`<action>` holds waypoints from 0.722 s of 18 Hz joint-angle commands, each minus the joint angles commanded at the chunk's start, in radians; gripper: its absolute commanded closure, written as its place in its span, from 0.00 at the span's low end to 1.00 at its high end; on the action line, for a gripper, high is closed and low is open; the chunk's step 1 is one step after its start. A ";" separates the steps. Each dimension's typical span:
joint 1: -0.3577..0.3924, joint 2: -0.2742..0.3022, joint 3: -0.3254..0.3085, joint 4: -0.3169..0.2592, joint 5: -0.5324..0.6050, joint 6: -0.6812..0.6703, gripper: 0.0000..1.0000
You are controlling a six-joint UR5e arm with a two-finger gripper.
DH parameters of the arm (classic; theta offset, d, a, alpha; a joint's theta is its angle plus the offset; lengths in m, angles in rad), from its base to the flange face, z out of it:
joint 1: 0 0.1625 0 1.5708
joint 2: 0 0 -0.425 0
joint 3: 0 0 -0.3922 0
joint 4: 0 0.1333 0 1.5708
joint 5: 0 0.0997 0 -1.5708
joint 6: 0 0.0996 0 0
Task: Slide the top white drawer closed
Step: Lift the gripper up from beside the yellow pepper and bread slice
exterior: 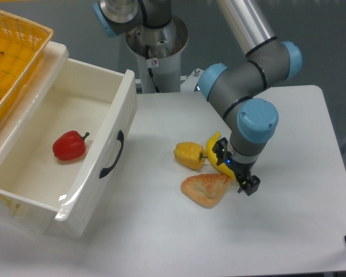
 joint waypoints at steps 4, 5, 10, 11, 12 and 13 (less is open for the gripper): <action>-0.012 -0.002 -0.012 0.002 0.008 -0.017 0.00; -0.018 -0.008 -0.024 0.011 0.009 -0.024 0.00; -0.017 0.009 -0.124 0.069 0.005 -0.097 0.00; -0.014 0.015 -0.132 0.071 0.002 -0.097 0.00; -0.014 0.017 -0.135 0.069 -0.005 -0.106 0.00; -0.014 0.026 -0.135 0.068 -0.015 -0.124 0.00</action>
